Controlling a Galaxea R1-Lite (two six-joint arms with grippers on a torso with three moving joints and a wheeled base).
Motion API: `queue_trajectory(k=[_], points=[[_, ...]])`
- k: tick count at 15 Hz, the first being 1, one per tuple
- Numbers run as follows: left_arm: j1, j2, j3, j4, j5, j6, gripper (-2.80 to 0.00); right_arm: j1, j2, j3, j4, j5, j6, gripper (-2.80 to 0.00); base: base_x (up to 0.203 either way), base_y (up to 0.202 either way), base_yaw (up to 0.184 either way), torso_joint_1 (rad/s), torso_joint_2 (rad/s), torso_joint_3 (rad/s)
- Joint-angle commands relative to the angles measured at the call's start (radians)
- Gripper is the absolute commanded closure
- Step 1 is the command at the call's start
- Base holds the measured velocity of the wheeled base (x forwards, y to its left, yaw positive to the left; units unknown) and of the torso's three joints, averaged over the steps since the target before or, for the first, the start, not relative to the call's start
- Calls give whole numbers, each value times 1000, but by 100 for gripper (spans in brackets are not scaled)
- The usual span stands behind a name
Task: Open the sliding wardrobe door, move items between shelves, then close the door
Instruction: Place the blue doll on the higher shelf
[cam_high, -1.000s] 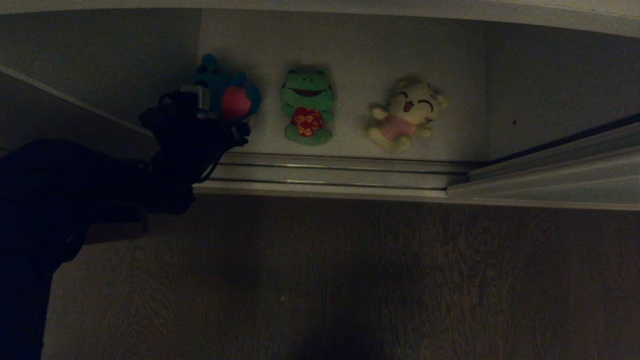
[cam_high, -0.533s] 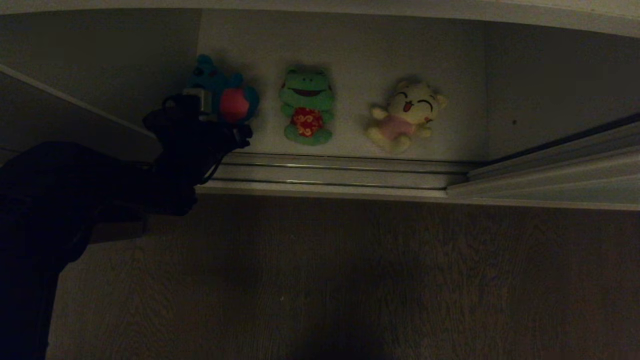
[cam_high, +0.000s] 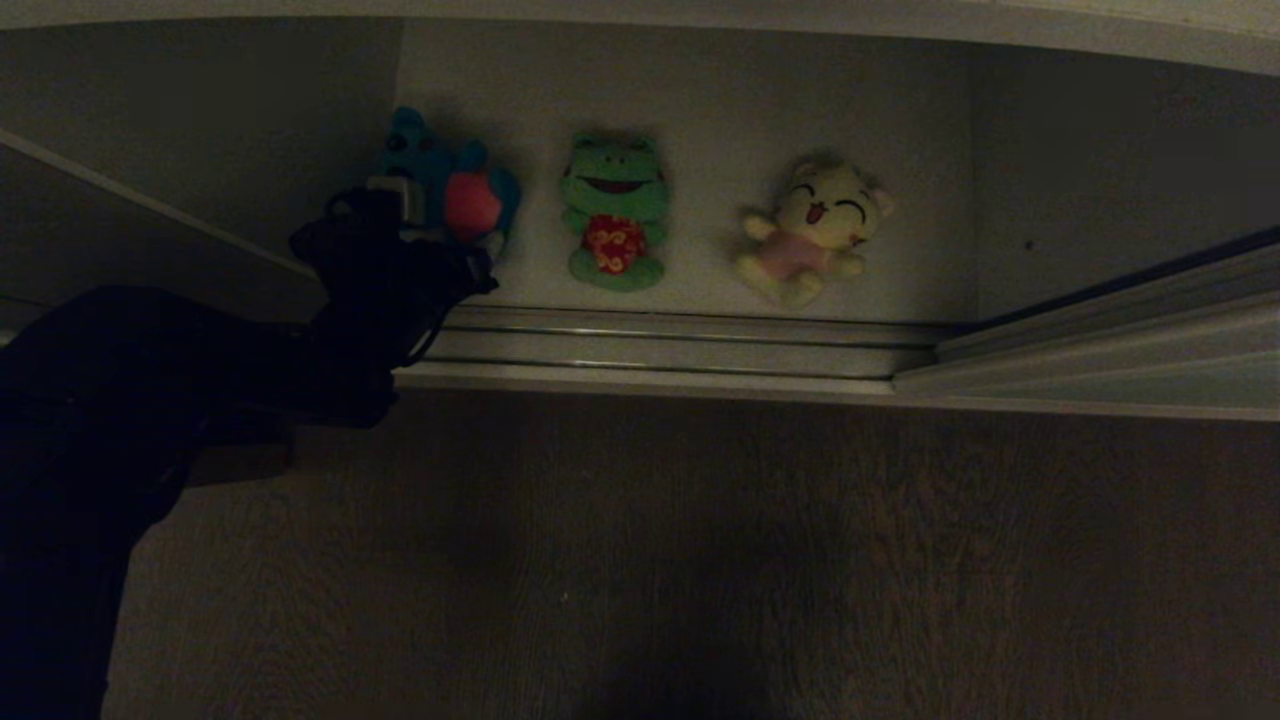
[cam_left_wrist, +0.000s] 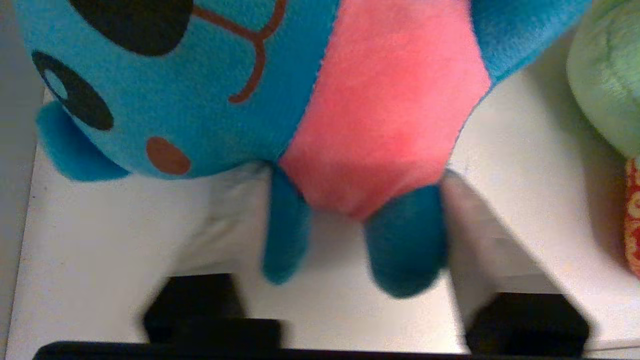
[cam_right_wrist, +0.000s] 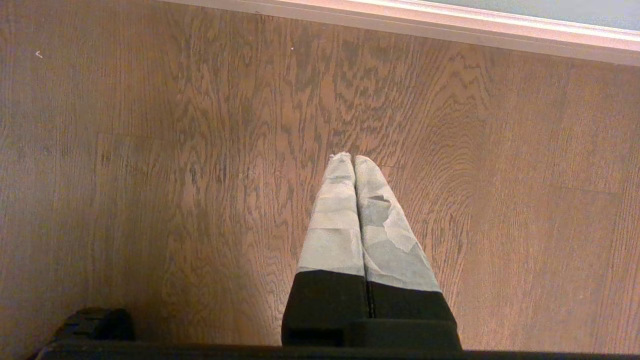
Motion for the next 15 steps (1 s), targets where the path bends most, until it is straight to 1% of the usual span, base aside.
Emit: queue_trajectory(k=[1, 6, 8, 9, 11, 12, 15], points=[[0, 9, -3, -6, 0, 0, 0, 1, -2, 0, 0, 0, 0, 0, 0, 0, 0, 0, 0, 0], [0, 8, -4, -6, 2, -3, 0, 0, -2, 0, 0, 0, 0, 0, 0, 0, 0, 0, 0, 0], [0, 5, -24, -8, 31, -13, 0, 1, -2, 0, 0, 0, 0, 0, 0, 0, 0, 0, 0, 0], [0, 2, -24, -8, 34, -18, 0, 0, -2, 0, 0, 0, 0, 0, 0, 0, 0, 0, 0, 0], [-1, -21, -11, -9, 33, -35, 0, 0, -2, 0, 0, 0, 0, 0, 0, 0, 0, 0, 0, 0], [-2, -39, 1, -6, 35, -52, 0, 1, -2, 0, 0, 0, 0, 0, 0, 0, 0, 0, 0, 0], [-11, -111, 56, 23, 34, -80, 0, 1, -2, 0, 0, 0, 0, 0, 0, 0, 0, 0, 0, 0]])
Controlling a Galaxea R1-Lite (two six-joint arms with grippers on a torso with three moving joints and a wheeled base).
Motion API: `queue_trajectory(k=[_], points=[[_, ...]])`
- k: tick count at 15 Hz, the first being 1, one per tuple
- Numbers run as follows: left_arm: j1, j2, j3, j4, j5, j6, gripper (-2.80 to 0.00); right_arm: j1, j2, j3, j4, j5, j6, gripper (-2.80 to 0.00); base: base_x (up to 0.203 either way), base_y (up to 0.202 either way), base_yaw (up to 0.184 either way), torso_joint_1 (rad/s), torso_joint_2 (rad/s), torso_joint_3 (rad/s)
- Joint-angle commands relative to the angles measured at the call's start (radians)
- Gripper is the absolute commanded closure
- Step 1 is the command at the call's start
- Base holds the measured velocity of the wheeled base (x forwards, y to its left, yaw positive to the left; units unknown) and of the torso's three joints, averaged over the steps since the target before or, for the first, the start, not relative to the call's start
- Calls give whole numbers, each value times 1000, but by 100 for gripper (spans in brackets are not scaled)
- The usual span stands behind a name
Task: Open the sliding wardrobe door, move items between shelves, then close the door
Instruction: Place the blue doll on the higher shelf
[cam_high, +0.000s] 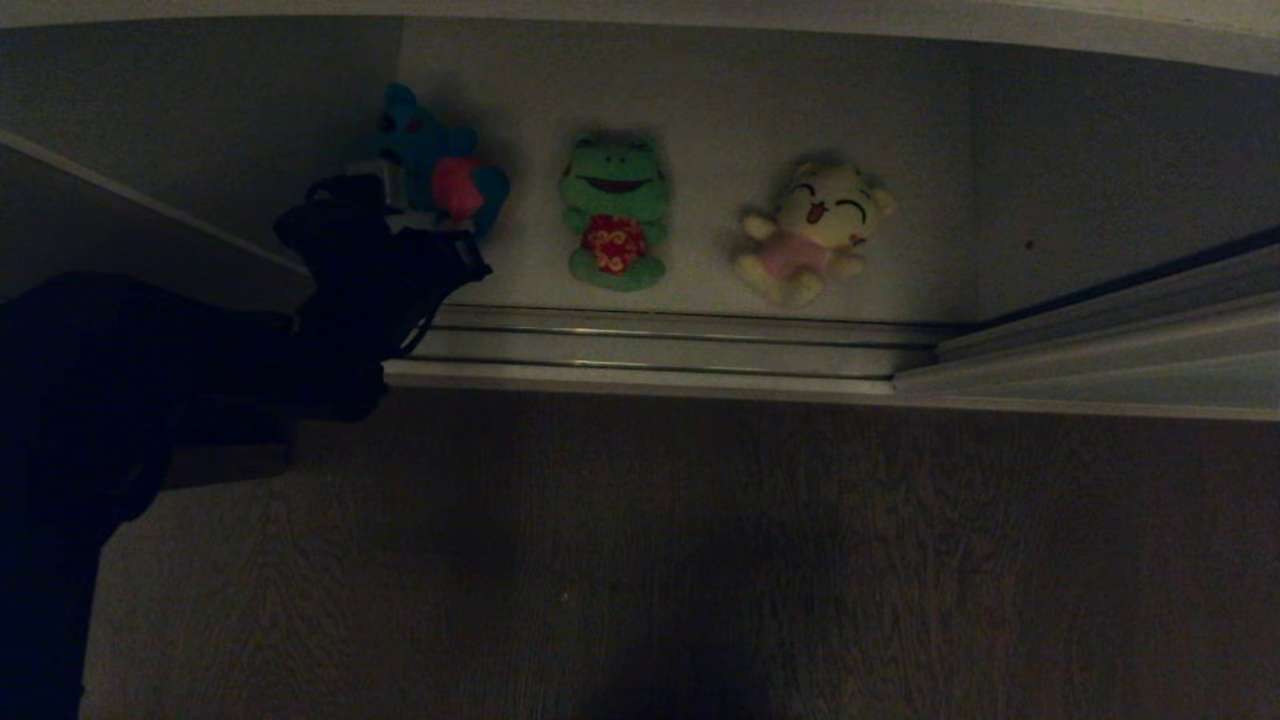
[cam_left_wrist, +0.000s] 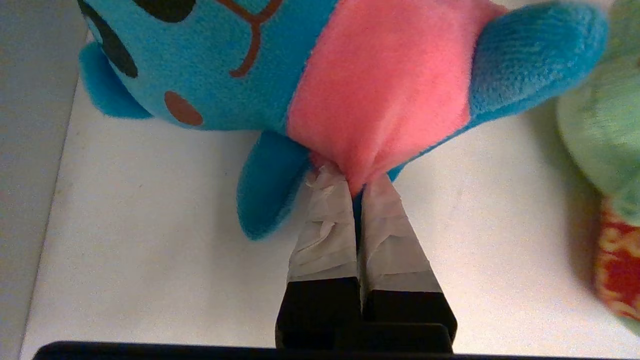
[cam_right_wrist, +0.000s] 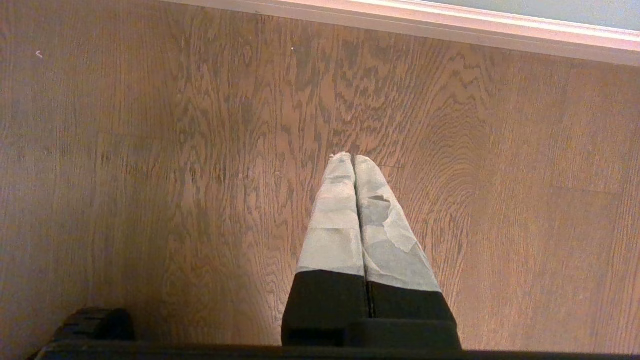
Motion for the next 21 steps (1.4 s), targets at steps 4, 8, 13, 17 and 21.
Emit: queue_trajectory(k=[4, 8, 13, 17, 21], points=[[-43, -176, 146, 35, -1, -10, 0, 1, -2, 0, -1, 0, -1, 0, 0, 0, 0, 0, 0, 0], [-102, -330, 258, 161, 7, -16, 0, 0, -2, 0, -1, 0, -1, 0, 0, 0, 0, 0, 0, 0], [-185, -548, 481, 294, 100, 0, 0, 0, -2, 0, -1, 0, -1, 0, 0, 0, 0, 0, 0, 0], [-222, -796, 673, 463, 107, 0, 0, 0, -2, 0, -1, 0, -1, 0, 0, 0, 0, 0, 0, 0], [-236, -1044, 826, 652, 101, 0, 0, 1, -2, 0, -1, 0, -1, 0, 0, 0, 0, 0, 0, 0]])
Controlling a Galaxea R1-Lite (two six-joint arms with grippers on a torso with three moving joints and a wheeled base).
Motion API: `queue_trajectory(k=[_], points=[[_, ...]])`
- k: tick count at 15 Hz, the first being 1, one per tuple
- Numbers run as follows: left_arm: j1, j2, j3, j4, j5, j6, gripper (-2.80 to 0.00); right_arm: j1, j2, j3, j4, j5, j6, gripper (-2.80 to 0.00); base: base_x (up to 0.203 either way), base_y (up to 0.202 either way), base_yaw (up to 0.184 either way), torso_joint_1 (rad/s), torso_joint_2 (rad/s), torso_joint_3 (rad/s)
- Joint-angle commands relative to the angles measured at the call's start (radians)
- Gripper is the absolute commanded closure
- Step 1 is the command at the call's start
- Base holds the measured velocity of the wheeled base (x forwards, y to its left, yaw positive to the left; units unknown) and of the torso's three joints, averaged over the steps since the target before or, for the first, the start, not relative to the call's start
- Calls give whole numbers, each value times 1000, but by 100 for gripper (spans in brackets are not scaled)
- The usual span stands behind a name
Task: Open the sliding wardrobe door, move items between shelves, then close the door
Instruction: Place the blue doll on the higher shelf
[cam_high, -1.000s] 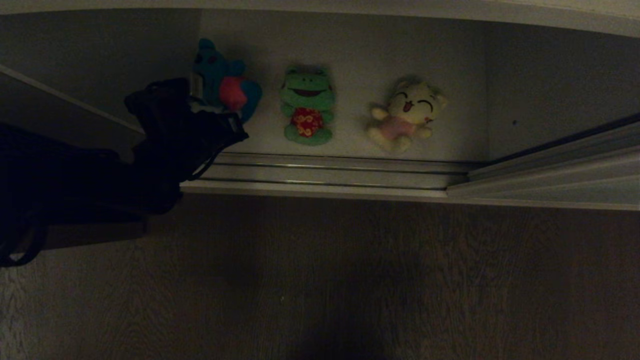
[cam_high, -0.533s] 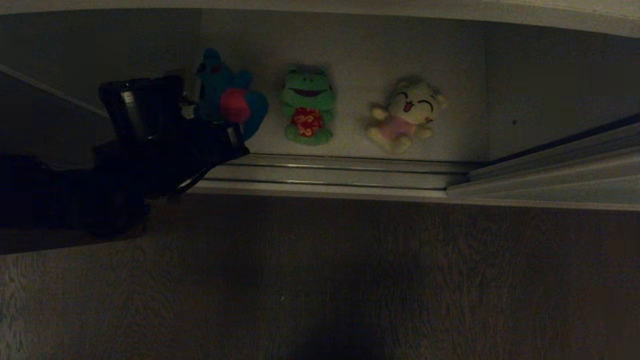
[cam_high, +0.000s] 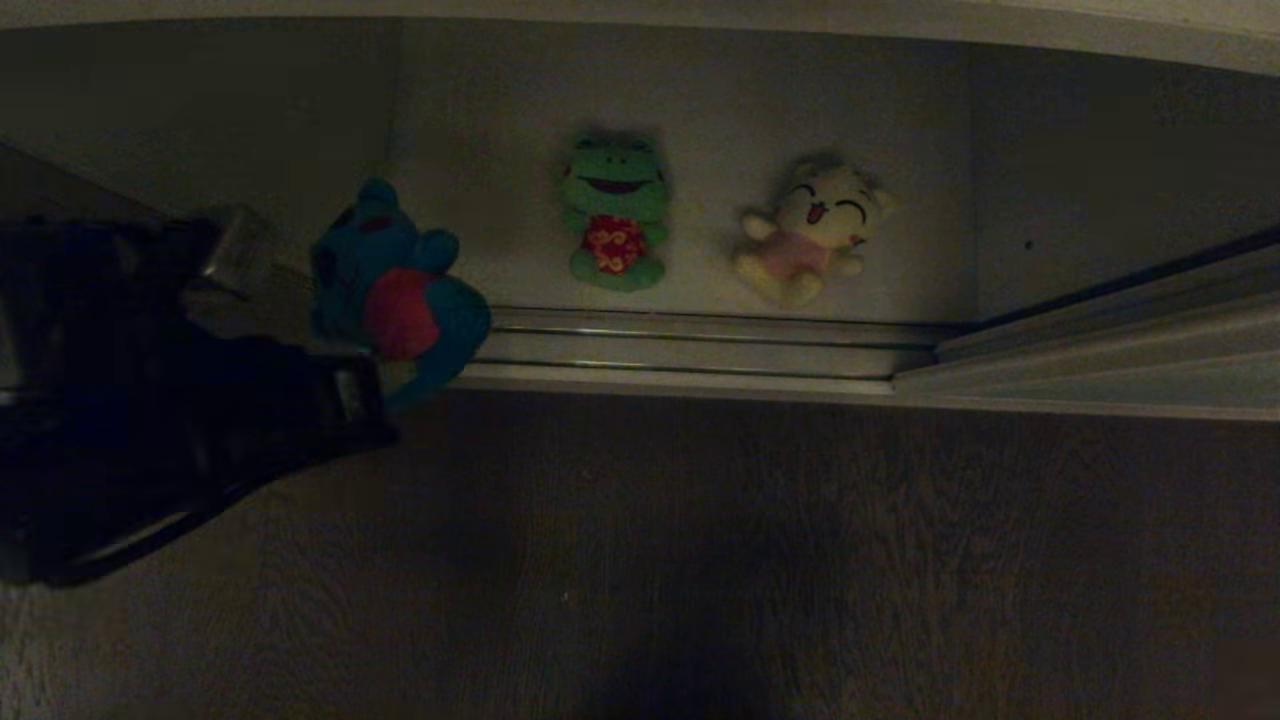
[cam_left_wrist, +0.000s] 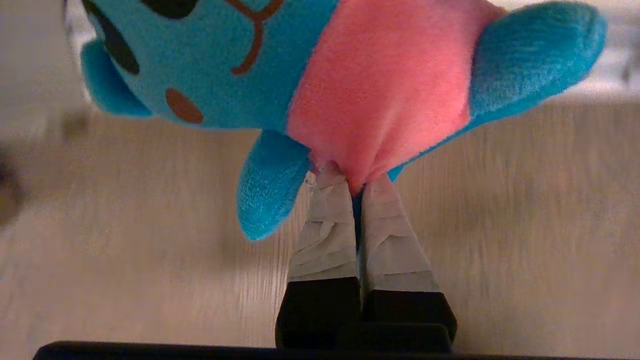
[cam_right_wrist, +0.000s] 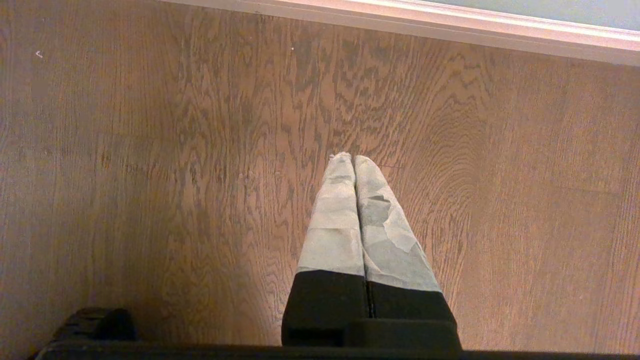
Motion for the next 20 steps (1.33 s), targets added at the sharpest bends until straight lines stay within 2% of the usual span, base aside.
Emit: queue_trajectory(k=[1, 5, 7, 9, 12, 13, 15, 16, 17, 19, 20], points=[[-6, -186, 68, 86, -2, -1, 0, 1, -2, 0, 0, 0, 0, 0, 0, 0, 0, 0, 0, 0], [-7, -425, 179, 323, -12, -9, 0, 1, -2, 0, 0, 0, 0, 0, 0, 0, 0, 0, 0, 0], [18, -539, 208, 433, -17, -9, 0, 0, -2, 0, 0, 0, 0, 0, 0, 0, 0, 0, 0, 0], [116, -638, 214, 533, -66, -1, 0, 0, -2, 0, 0, 0, 0, 0, 0, 0, 0, 0, 0, 0], [342, -801, 219, 648, -213, 53, 0, 1, -2, 0, 0, 0, 0, 0, 0, 0, 0, 0, 0, 0], [395, -874, 219, 699, -255, 73, 0, 1, -2, 0, 0, 0, 0, 0, 0, 0, 0, 0, 0, 0], [449, -995, 220, 796, -295, 106, 0, 1, -2, 0, 0, 0, 0, 0, 0, 0, 0, 0, 0, 0], [468, -1014, 223, 828, -283, 117, 0, 1, -2, 0, 0, 0, 0, 0, 0, 0, 0, 0, 0, 0], [476, -1011, 236, 822, -243, 121, 0, 1, -2, 0, 0, 0, 0, 0, 0, 0, 0, 0, 0, 0], [470, -1008, 256, 680, -213, 126, 0, 0, -2, 0, 0, 0, 0, 0, 0, 0, 0, 0, 0, 0], [435, -1010, 271, 637, -179, 127, 0, 1, -2, 0, 0, 0, 0, 0, 0, 0, 0, 0, 0, 0]])
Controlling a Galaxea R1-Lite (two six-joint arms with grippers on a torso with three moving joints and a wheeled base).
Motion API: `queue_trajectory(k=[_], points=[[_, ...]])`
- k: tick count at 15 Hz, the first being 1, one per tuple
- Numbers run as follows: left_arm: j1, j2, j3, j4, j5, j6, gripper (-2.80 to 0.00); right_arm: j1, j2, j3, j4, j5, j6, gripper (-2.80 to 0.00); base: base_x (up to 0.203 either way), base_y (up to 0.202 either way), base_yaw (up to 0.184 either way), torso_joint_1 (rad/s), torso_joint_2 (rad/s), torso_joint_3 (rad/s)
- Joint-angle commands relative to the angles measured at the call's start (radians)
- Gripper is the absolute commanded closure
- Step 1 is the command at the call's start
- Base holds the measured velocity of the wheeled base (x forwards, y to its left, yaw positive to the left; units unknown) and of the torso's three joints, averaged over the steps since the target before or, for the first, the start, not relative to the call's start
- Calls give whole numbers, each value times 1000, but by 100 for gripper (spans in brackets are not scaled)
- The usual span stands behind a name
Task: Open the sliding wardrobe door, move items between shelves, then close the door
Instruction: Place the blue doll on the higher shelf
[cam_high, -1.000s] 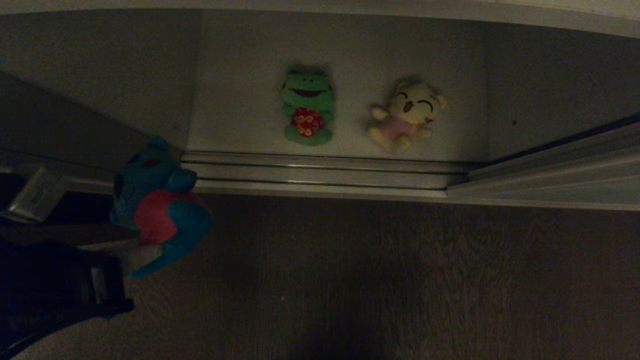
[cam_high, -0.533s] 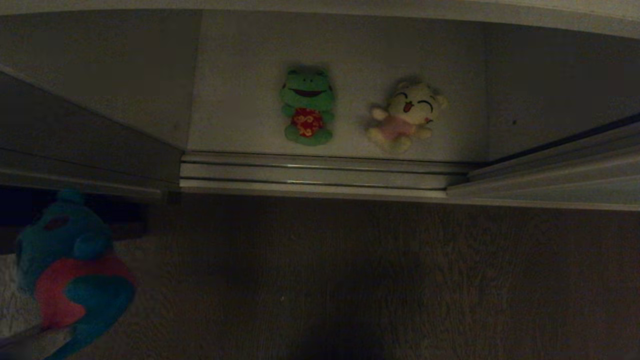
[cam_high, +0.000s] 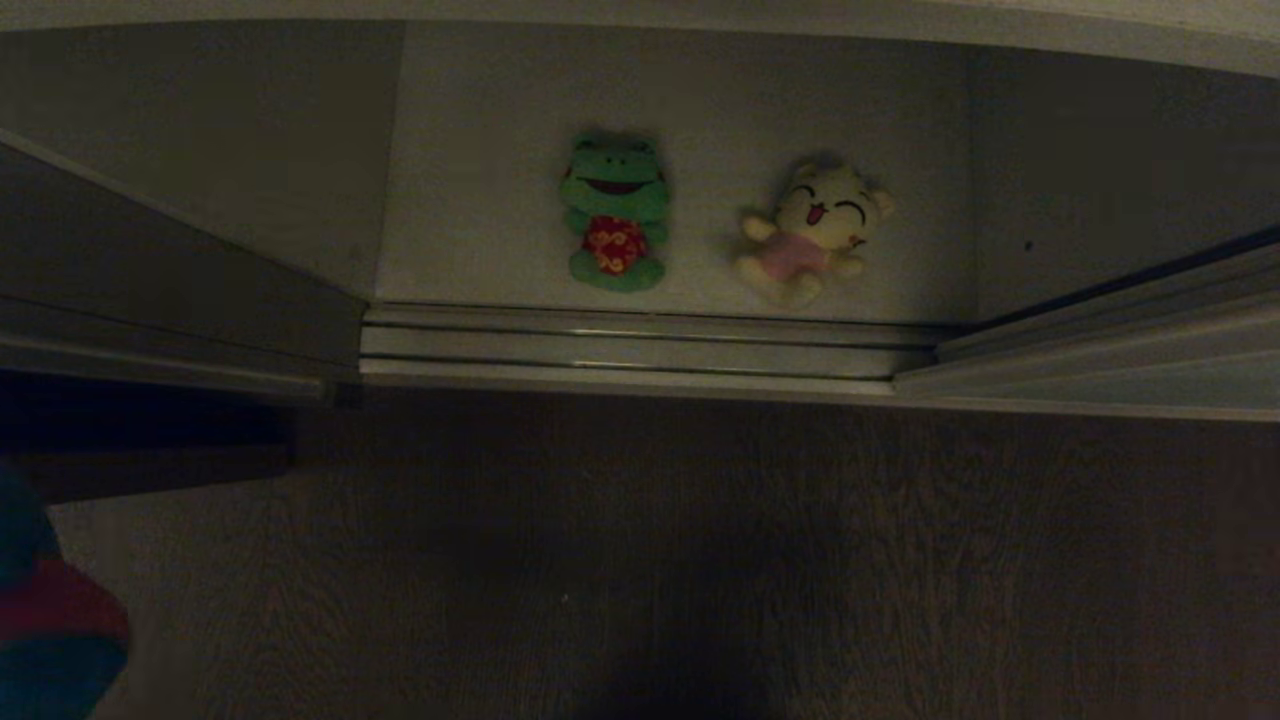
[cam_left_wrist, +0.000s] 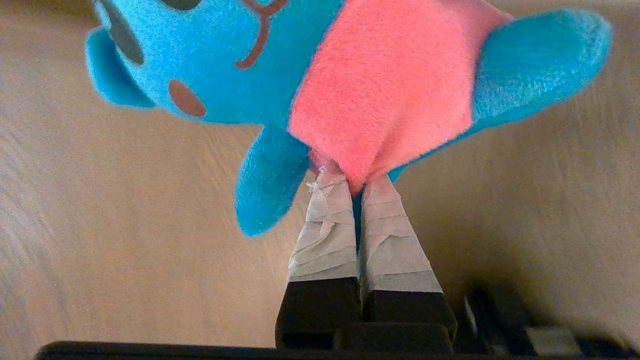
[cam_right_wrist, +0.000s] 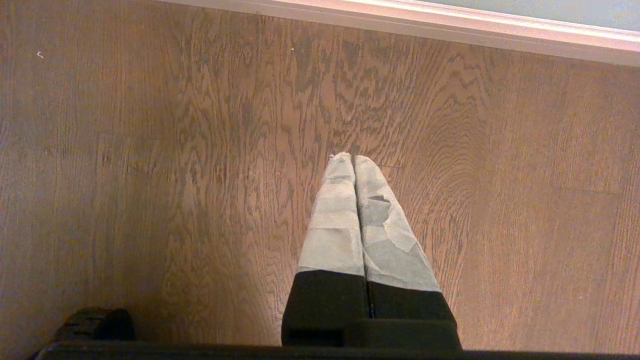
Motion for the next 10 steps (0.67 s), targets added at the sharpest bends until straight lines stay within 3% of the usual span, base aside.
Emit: queue_trajectory(k=[1, 3, 6, 10], points=[[-51, -30, 32, -59, 45, 11, 0, 0, -2, 0, 0, 0, 0, 0, 0, 0, 0, 0, 0, 0], [-101, -112, 94, -76, 86, 64, 0, 0, -2, 0, 0, 0, 0, 0, 0, 0, 0, 0, 0, 0], [-99, -271, 184, -66, 89, 88, 0, 1, -2, 0, 0, 0, 0, 0, 0, 0, 0, 0, 0, 0], [-98, -297, 360, -139, 92, 90, 0, 0, -2, 0, 0, 0, 0, 0, 0, 0, 0, 0, 0, 0]])
